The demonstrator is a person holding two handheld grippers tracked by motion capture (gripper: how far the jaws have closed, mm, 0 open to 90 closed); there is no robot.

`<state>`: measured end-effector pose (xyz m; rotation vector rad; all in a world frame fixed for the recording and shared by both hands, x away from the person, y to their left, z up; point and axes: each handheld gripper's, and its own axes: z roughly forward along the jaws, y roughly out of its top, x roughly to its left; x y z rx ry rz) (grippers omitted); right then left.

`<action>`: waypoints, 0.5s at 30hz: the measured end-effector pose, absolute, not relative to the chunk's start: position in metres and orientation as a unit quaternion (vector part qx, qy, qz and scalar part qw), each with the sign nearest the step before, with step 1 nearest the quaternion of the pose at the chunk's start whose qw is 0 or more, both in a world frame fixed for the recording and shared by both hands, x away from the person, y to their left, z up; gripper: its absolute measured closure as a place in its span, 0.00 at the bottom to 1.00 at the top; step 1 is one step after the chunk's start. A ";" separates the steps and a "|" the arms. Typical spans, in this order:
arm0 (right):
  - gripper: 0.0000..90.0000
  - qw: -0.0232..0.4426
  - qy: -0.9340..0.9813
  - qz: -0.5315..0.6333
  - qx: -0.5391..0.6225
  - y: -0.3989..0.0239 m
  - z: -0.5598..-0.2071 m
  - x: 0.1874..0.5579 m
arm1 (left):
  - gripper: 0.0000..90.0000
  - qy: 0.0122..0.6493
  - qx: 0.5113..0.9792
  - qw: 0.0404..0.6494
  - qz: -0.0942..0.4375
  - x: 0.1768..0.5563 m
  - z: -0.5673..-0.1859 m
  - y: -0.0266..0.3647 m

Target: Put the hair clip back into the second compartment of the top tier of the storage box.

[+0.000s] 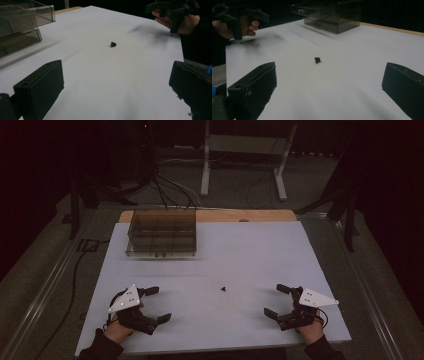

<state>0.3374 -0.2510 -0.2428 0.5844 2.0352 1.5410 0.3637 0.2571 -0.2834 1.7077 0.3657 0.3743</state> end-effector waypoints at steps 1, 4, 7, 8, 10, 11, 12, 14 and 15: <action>0.00 0.258 0.751 0.568 0.216 -0.251 -0.243 0.337 | 0.01 0.160 0.745 0.627 0.163 0.364 -0.283 0.257; 0.00 0.255 0.752 0.567 0.218 -0.252 -0.244 0.339 | 0.01 0.163 0.747 0.623 0.166 0.363 -0.284 0.258; 0.00 0.253 0.752 0.568 0.219 -0.253 -0.244 0.340 | 0.01 0.164 0.746 0.624 0.167 0.363 -0.283 0.259; 0.00 0.253 0.752 0.568 0.219 -0.253 -0.244 0.340 | 0.01 0.164 0.745 0.625 0.165 0.362 -0.283 0.260; 0.00 0.250 0.752 0.568 0.223 -0.254 -0.244 0.341 | 0.01 0.164 0.745 0.625 0.165 0.363 -0.283 0.261; 0.00 0.250 0.752 0.568 0.223 -0.254 -0.244 0.341 | 0.01 0.164 0.745 0.625 0.165 0.363 -0.283 0.261; 0.00 0.251 0.751 0.568 0.225 -0.254 -0.244 0.341 | 0.01 0.164 0.745 0.625 0.164 0.363 -0.283 0.261; 0.00 0.253 0.748 0.570 0.227 -0.253 -0.243 0.341 | 0.01 0.162 0.747 0.625 0.162 0.362 -0.283 0.261; 0.00 0.253 0.748 0.570 0.227 -0.253 -0.243 0.341 | 0.01 0.162 0.747 0.625 0.162 0.362 -0.283 0.261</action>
